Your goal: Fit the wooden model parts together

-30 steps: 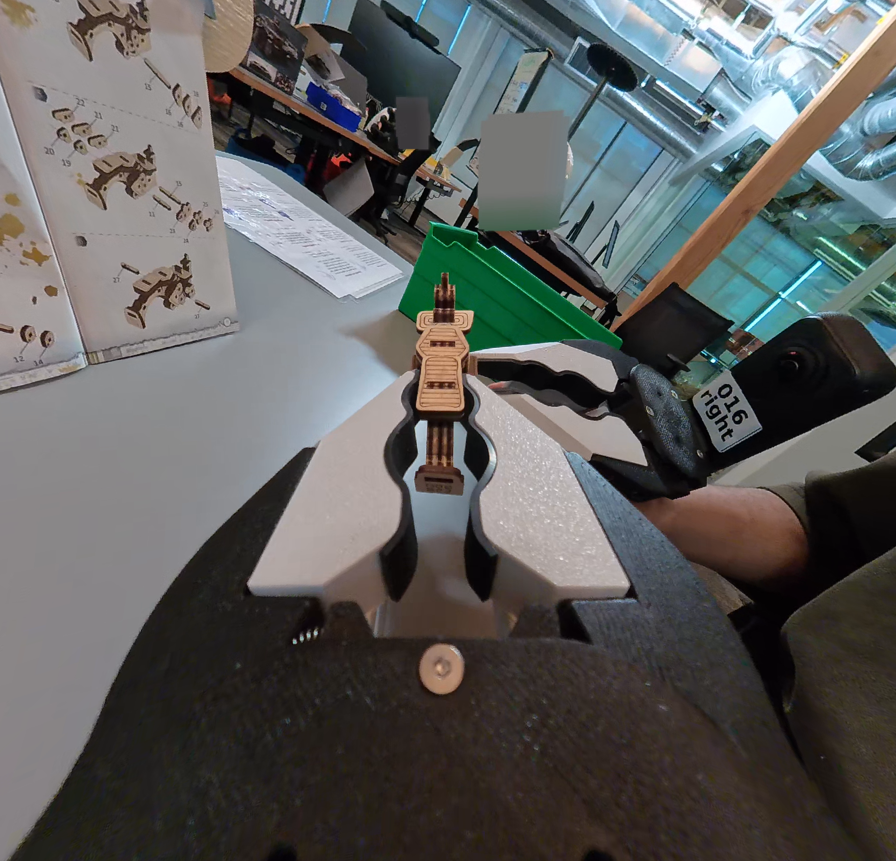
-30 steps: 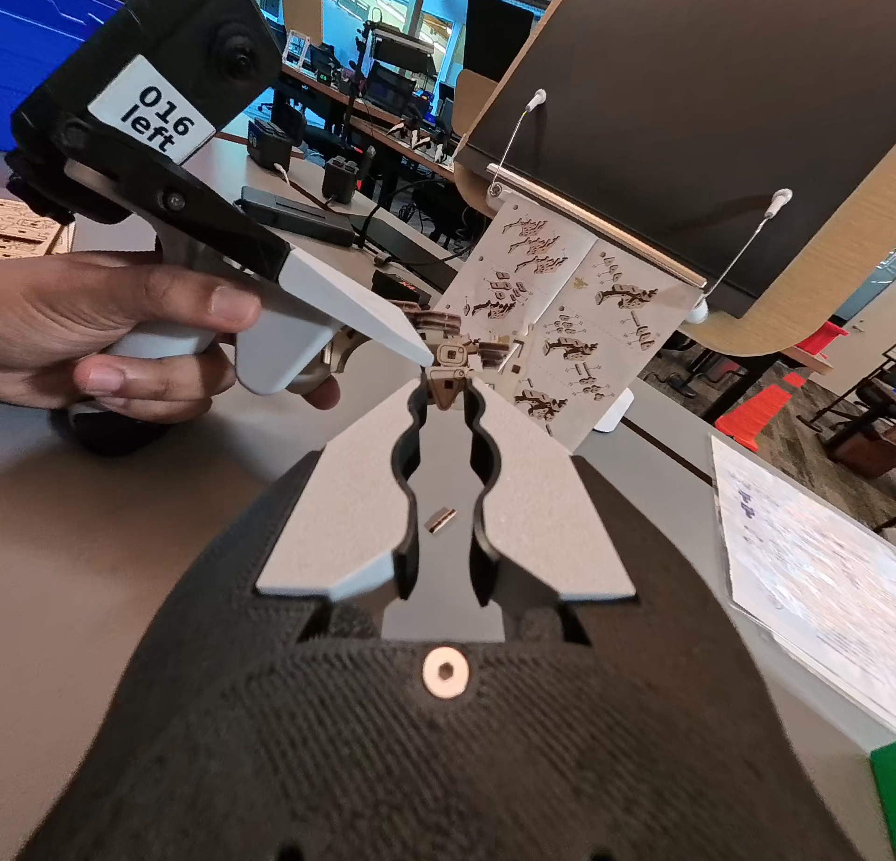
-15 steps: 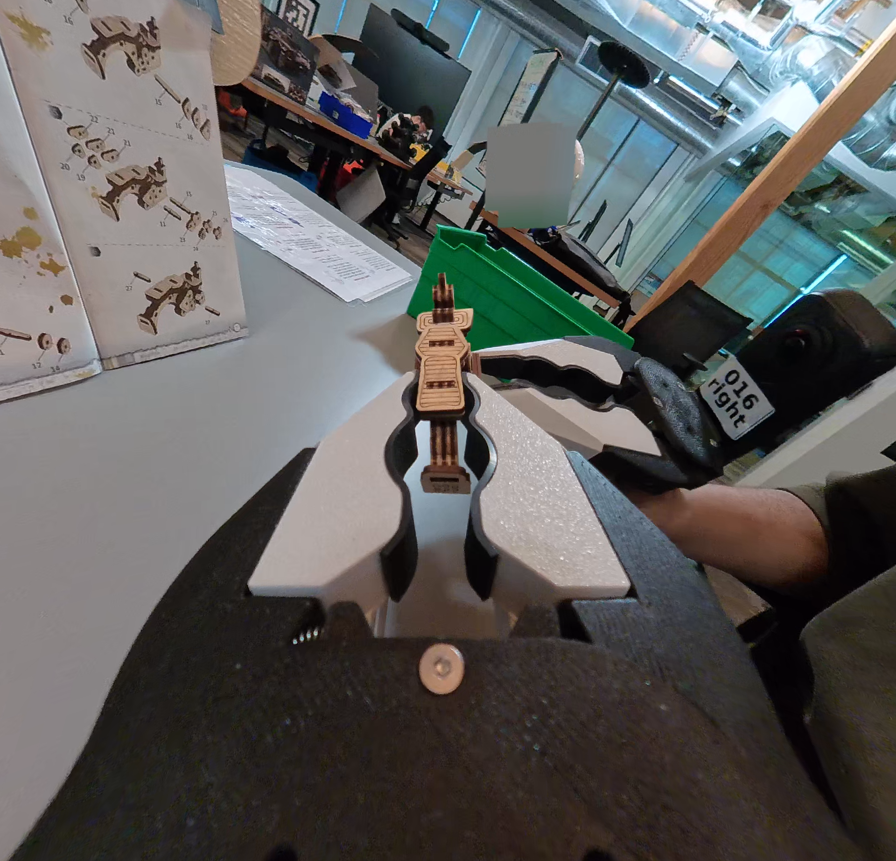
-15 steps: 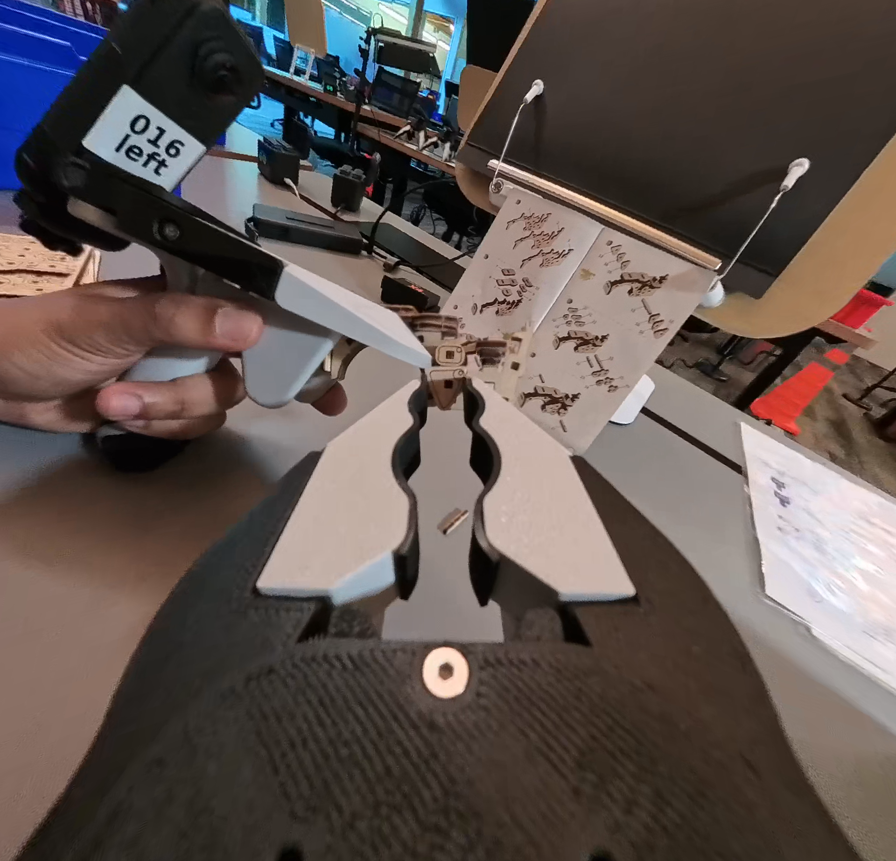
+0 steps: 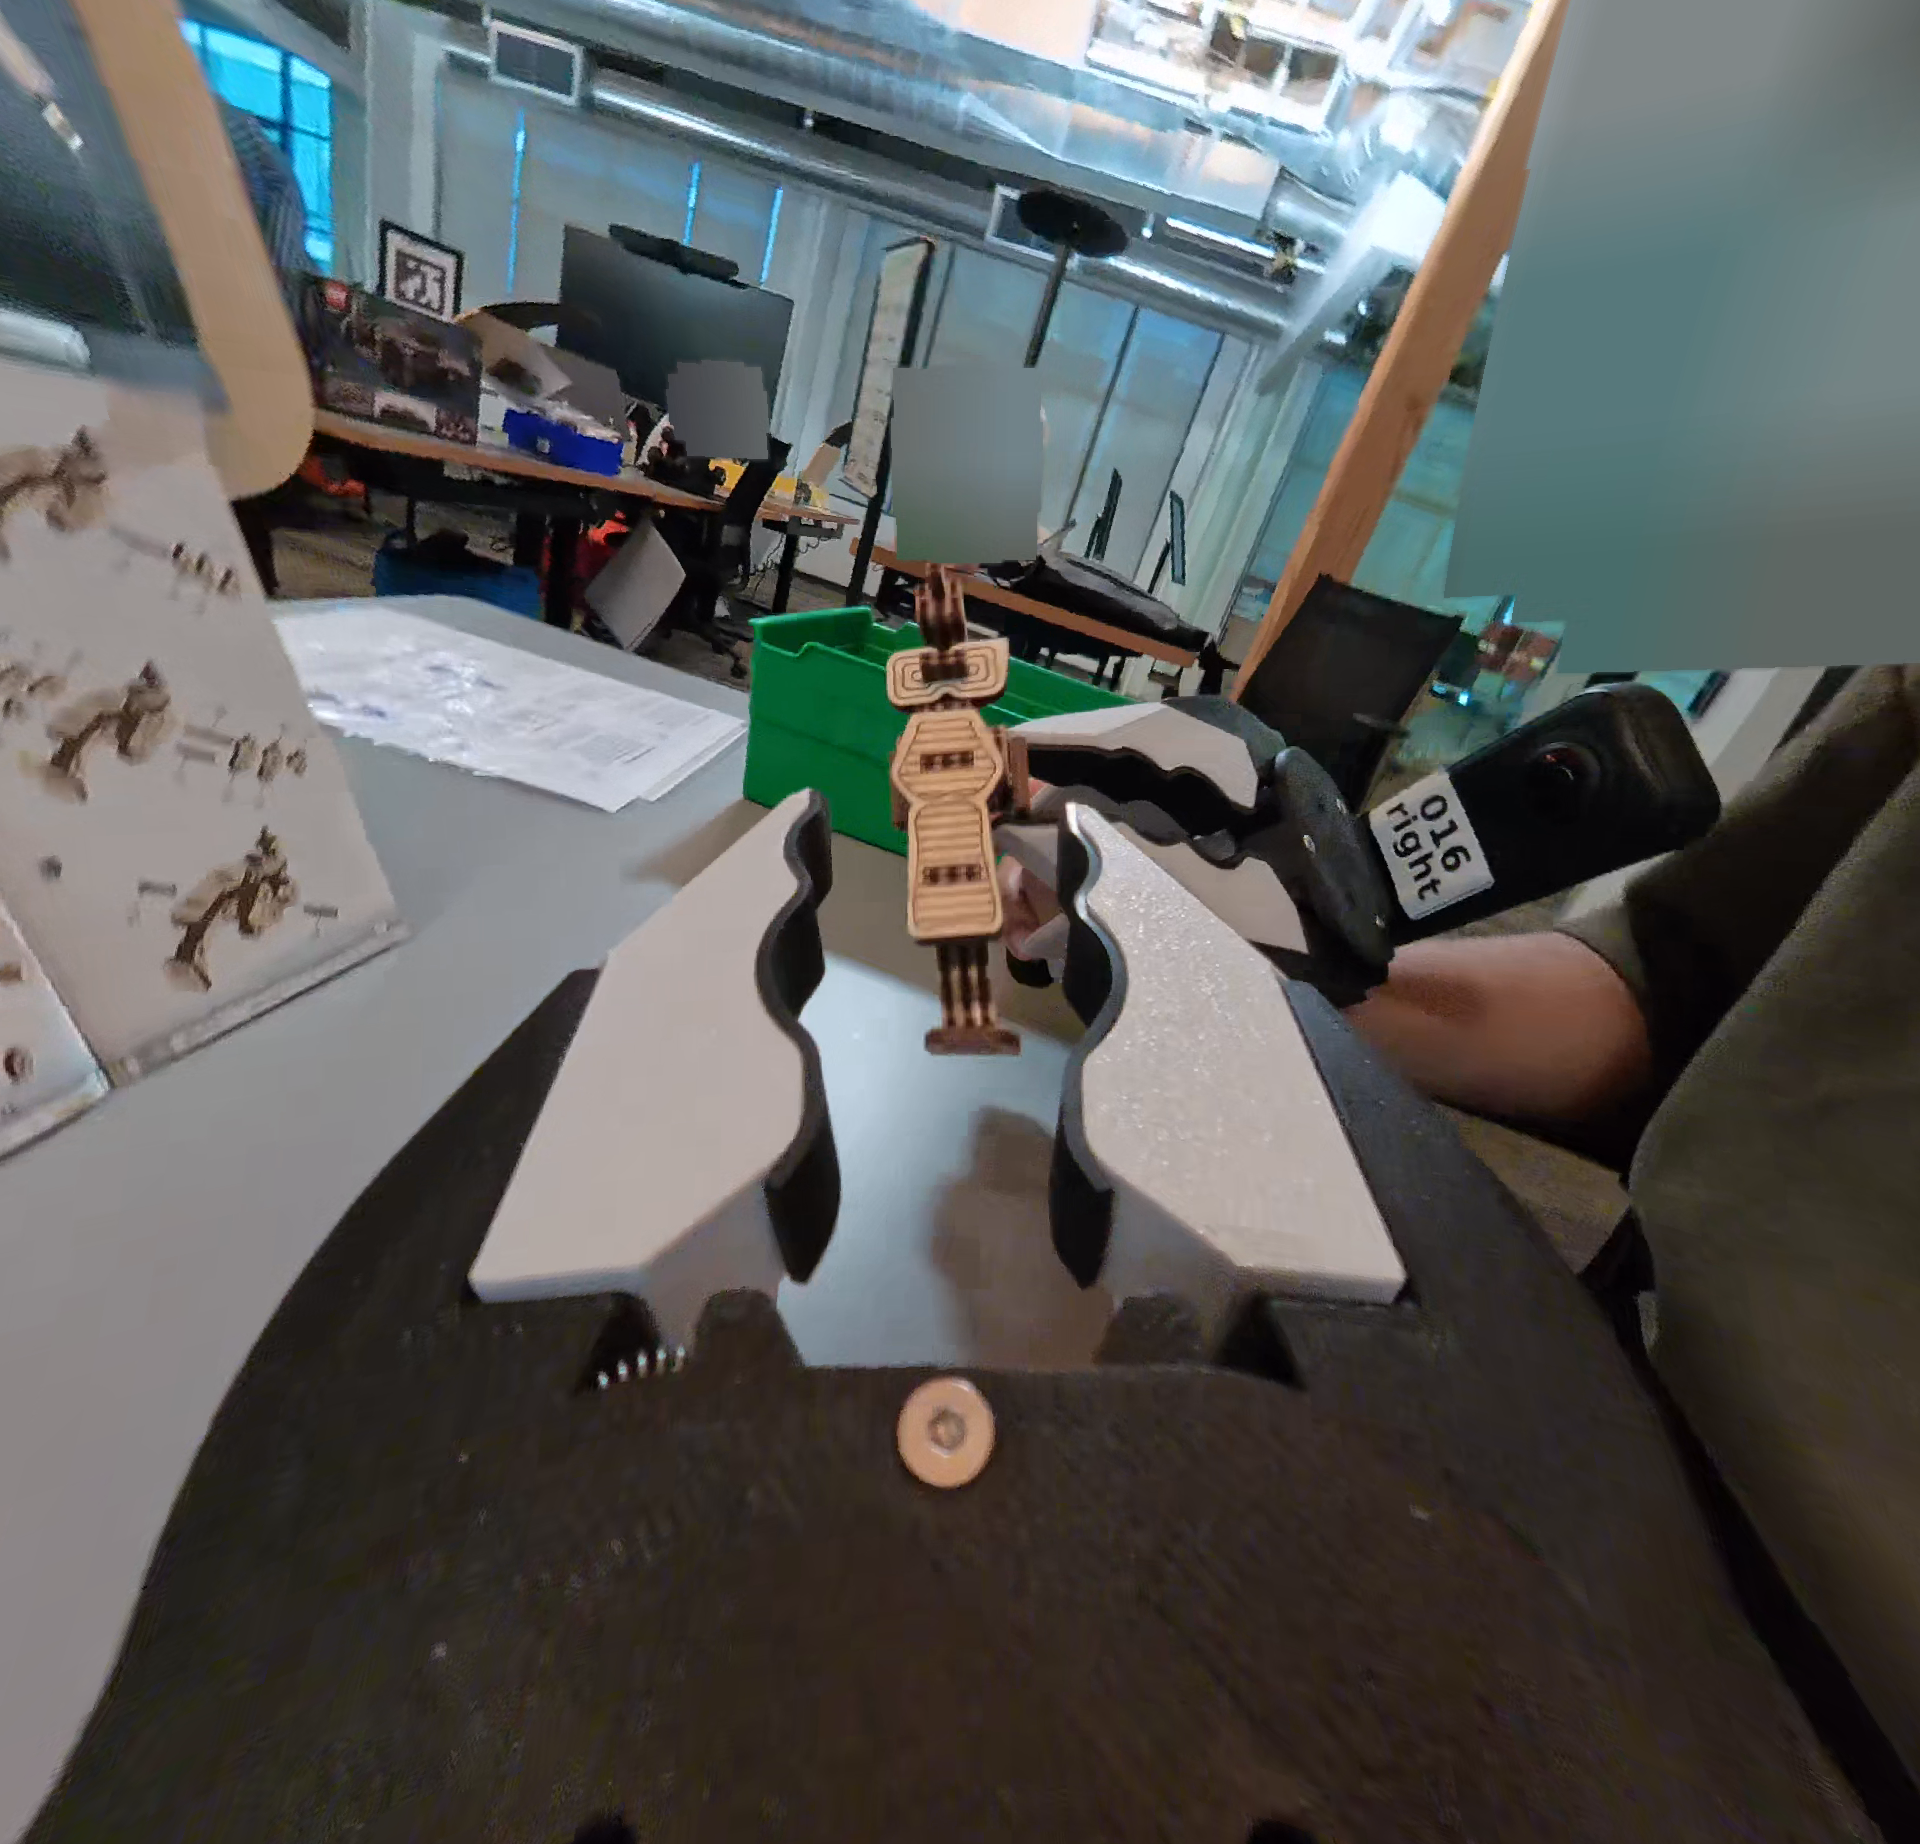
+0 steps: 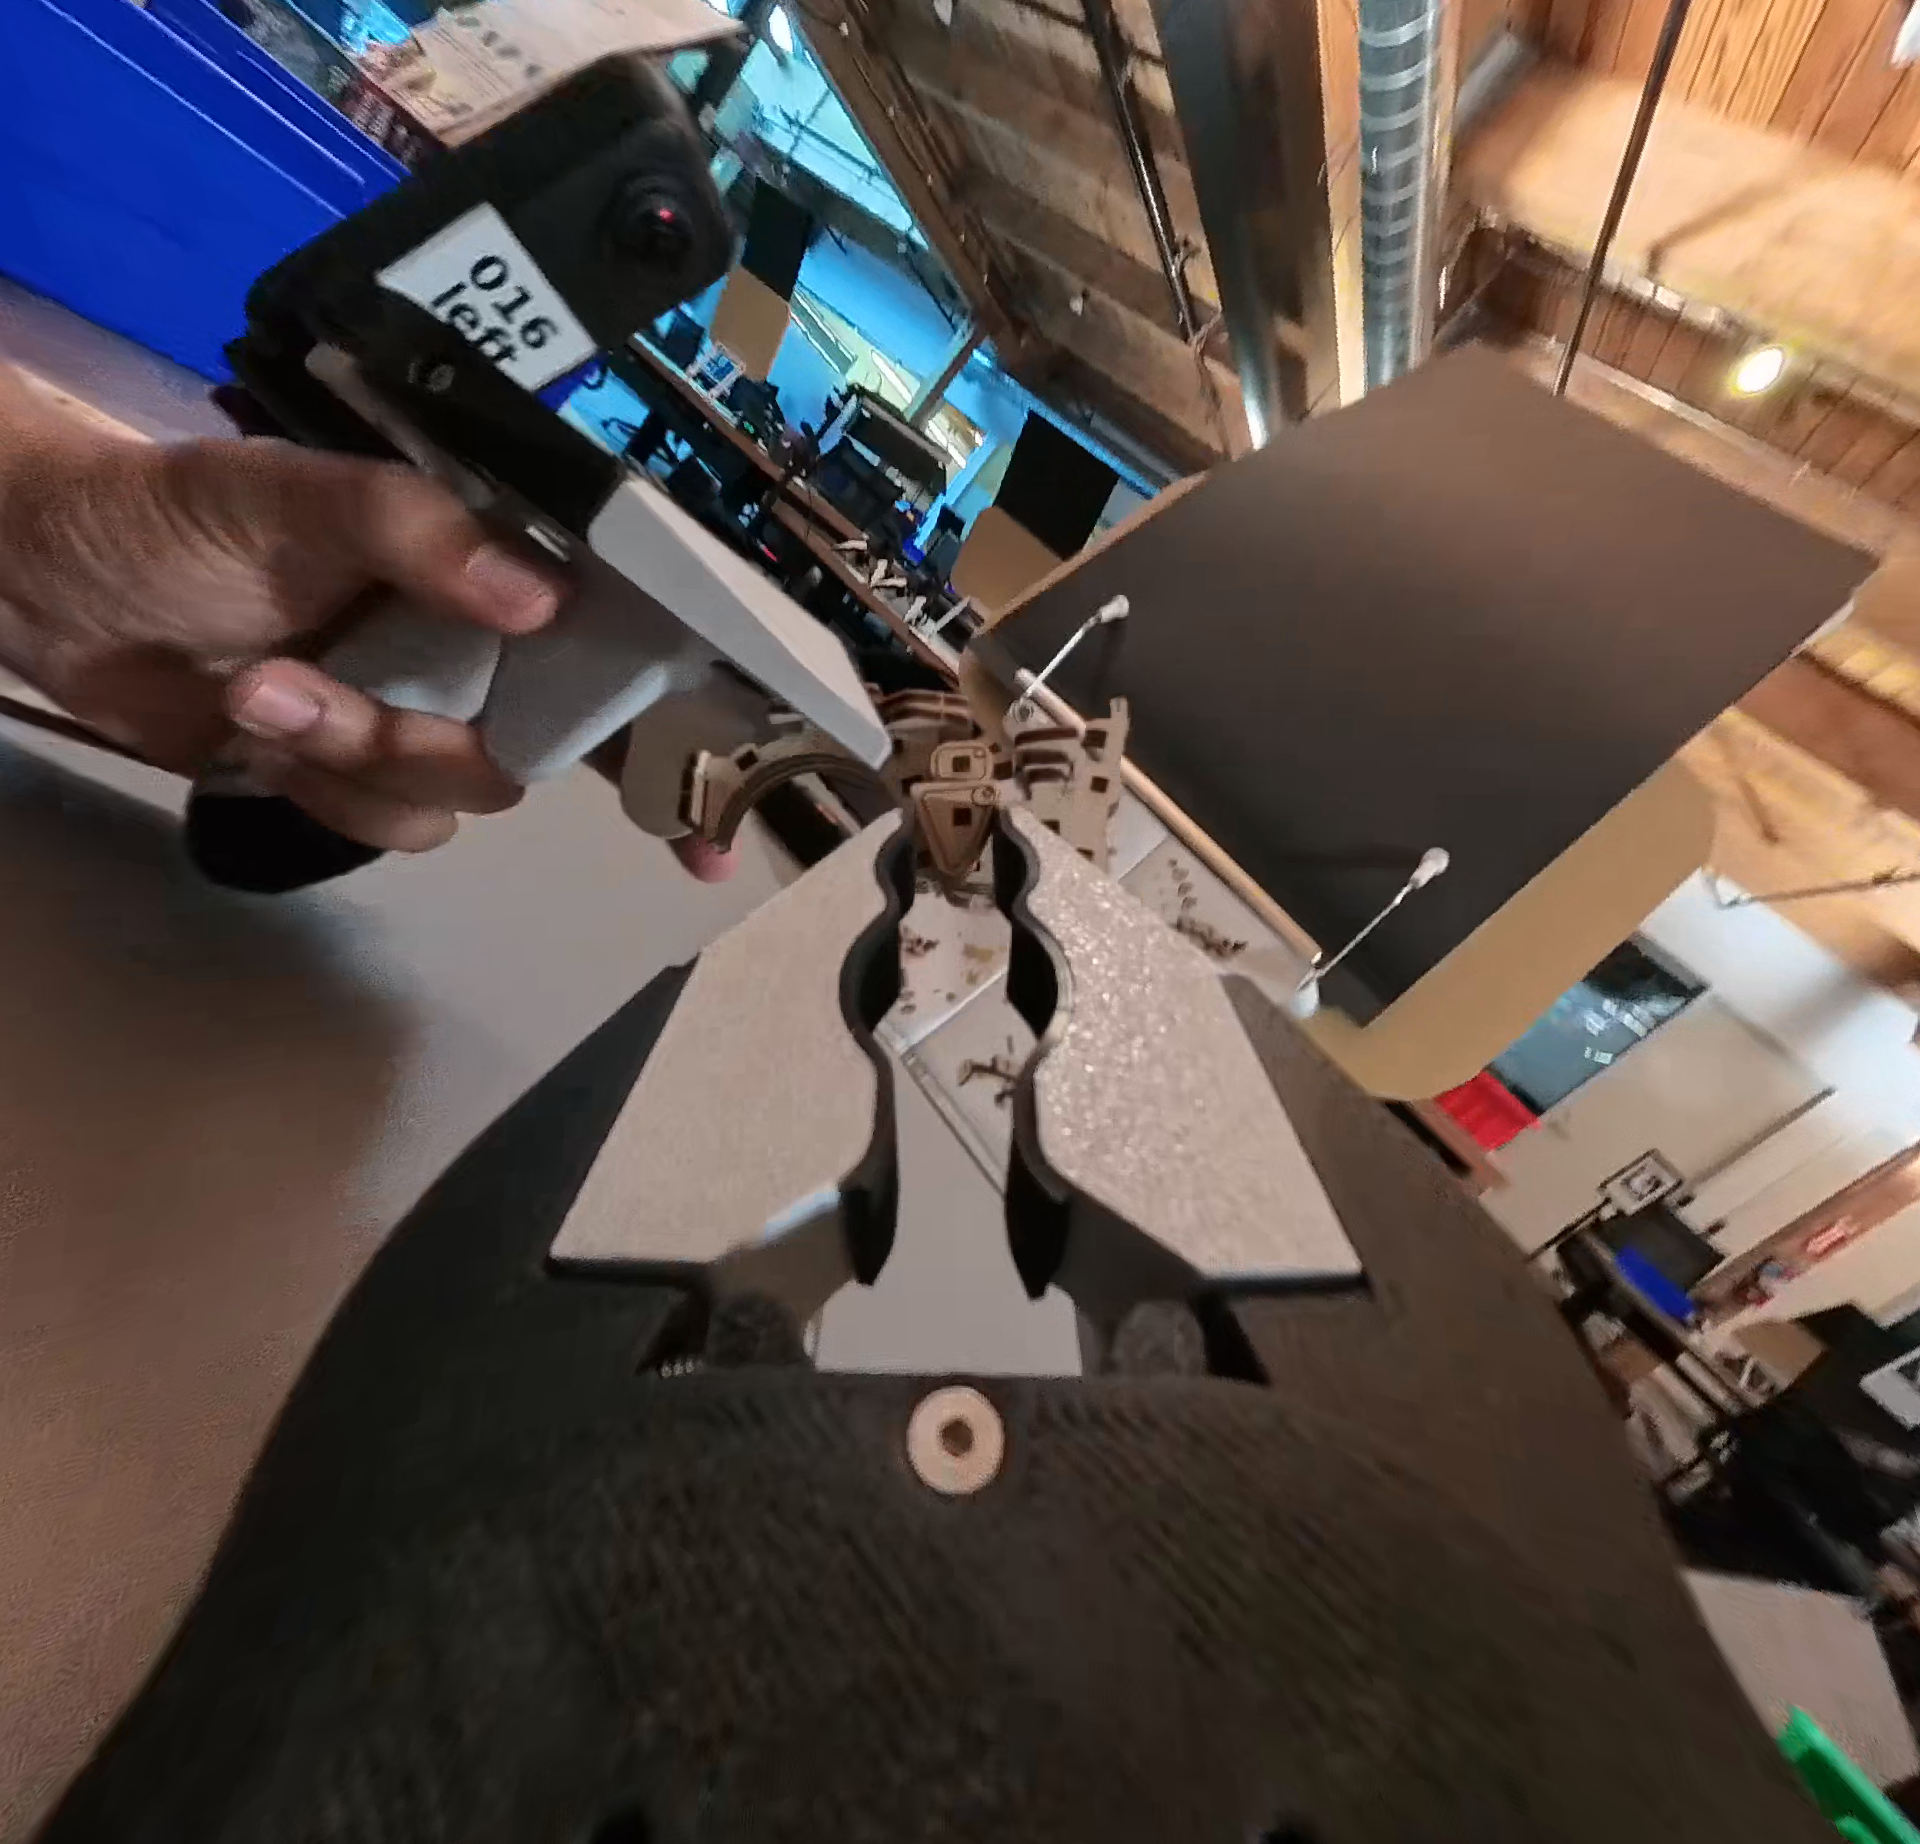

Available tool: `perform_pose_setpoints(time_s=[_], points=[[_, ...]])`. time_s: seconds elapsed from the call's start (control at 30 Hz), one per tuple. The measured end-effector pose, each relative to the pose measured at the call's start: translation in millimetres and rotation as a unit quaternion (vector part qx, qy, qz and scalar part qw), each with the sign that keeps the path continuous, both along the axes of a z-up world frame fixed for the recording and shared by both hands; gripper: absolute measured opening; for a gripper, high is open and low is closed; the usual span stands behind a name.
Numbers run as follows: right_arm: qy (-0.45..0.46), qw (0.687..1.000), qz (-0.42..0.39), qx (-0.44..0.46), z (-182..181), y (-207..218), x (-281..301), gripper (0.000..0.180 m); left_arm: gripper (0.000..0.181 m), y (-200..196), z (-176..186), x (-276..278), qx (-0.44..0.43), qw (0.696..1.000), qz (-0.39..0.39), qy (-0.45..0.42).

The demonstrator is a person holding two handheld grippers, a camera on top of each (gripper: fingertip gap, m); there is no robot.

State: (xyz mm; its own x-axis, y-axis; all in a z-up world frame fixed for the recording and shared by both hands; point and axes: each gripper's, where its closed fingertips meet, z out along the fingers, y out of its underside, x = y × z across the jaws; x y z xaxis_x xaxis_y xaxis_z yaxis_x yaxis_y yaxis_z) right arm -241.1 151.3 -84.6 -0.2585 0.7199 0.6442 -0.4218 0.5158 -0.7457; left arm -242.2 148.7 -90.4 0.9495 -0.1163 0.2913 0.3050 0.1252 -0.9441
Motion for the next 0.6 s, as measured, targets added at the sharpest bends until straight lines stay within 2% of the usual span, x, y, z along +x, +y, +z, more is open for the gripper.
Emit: perform_pose_setpoints(time_s=[0.13, 0.2, 0.37, 0.5, 0.6], points=[[0.034, 0.998, 0.017, 0.051, 3.0, -9.9, 12.2, 0.012, 0.051, -1.4, 0.3, 12.3, -0.023, 0.999, -0.028, 0.007], [0.023, 0.998, 0.038, 0.037, 3.6, -14.0, 17.0, 0.013, 0.053, -5.3, -1.0, 16.1, -0.029, 0.999, -0.045, -0.006], [-0.02, 0.992, 0.113, -0.054, 11.4, -16.3, 29.2, 0.012, 0.045, -10.5, 10.6, 31.1, 0.0, 0.995, -0.091, -0.039], [0.001, 0.991, 0.125, -0.048, 10.1, -16.2, 31.8, 0.013, 0.033, -7.7, 3.5, 40.8, -0.008, 0.995, -0.101, -0.023], [-0.009, 0.988, 0.141, -0.057, 7.0, -18.0, 30.2, 0.012, 0.032, -7.9, -1.2, 39.8, -0.007, 0.994, -0.101, -0.029]])
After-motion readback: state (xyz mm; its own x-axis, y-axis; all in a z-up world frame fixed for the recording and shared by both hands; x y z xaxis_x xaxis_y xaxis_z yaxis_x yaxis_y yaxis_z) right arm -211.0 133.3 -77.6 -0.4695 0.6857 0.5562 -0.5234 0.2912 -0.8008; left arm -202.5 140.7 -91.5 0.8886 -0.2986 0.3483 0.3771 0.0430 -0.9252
